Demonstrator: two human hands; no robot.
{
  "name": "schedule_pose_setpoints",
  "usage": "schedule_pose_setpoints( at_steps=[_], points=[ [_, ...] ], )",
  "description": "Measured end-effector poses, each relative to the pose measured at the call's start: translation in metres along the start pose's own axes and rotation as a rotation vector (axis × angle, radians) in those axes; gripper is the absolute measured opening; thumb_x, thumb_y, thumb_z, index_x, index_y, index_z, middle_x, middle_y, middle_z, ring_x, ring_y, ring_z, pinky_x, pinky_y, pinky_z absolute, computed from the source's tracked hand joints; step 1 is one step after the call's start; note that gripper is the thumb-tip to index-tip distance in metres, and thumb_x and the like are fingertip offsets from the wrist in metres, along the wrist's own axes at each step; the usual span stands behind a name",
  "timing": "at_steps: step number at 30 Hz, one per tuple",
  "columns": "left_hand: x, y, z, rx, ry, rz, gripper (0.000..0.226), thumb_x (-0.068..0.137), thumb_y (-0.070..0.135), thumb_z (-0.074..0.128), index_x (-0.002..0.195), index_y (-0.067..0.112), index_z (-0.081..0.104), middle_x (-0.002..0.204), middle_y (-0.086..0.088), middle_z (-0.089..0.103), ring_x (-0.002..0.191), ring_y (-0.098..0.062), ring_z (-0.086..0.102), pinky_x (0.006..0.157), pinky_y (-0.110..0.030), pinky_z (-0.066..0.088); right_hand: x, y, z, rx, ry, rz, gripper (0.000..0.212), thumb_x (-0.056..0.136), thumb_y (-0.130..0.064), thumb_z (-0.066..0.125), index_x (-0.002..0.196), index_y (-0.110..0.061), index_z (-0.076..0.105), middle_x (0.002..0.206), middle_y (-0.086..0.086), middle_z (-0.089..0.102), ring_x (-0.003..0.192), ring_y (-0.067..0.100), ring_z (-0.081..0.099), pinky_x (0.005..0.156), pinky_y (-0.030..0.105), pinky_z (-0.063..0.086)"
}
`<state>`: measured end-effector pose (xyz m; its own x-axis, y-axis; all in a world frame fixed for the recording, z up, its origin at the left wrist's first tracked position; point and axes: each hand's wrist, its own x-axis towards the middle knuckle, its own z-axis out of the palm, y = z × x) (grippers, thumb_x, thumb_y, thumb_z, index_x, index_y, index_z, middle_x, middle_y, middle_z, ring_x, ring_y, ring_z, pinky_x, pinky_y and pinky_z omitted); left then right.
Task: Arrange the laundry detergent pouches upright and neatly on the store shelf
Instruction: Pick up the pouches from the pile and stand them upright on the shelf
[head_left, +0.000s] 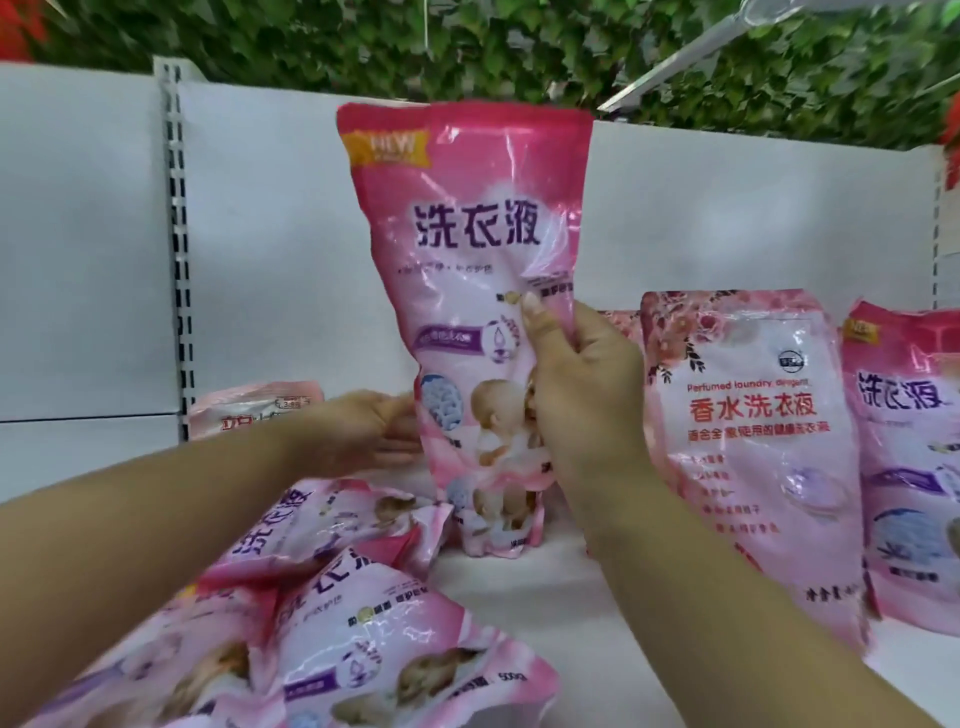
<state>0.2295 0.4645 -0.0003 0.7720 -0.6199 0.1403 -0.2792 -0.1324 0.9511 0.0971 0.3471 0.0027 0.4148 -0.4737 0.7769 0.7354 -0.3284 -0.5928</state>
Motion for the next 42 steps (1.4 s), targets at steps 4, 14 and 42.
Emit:
schedule_pose_setpoints(
  at_steps=[4,14,42],
  points=[
    [-0.019,0.009,-0.04,-0.242,-0.039,0.069,0.103,0.023,0.062,0.084,0.108,0.01,0.057,0.107,-0.01,0.067,0.098,-0.021,0.063,0.074,-0.028,0.057,-0.004,0.016,0.006,-0.001,-0.006,0.161,0.031,0.093,-0.031,0.051,0.063,-0.025,0.055,0.054,0.004,0.04,0.053,0.019,0.04,0.049,0.027,0.036],
    [-0.04,0.021,0.018,-0.087,0.155,0.259,0.017,0.078,0.016,0.069,0.093,0.017,0.062,0.077,0.0,0.073,0.069,-0.019,0.069,0.061,-0.037,0.059,-0.015,0.027,0.007,-0.077,-0.143,0.378,0.022,0.092,-0.034,0.052,0.091,-0.012,0.058,0.079,0.009,0.062,0.075,0.023,0.062,0.071,0.036,0.053],
    [-0.031,-0.005,0.044,0.434,-0.013,0.062,0.042,0.067,0.051,0.065,0.1,0.025,0.059,0.099,0.006,0.067,0.084,-0.012,0.063,0.081,-0.027,0.052,-0.006,0.051,-0.012,-0.396,0.021,0.487,0.054,0.096,-0.04,0.041,0.139,-0.009,0.036,0.134,0.007,0.049,0.122,0.026,0.046,0.098,0.033,0.035]
  ],
)
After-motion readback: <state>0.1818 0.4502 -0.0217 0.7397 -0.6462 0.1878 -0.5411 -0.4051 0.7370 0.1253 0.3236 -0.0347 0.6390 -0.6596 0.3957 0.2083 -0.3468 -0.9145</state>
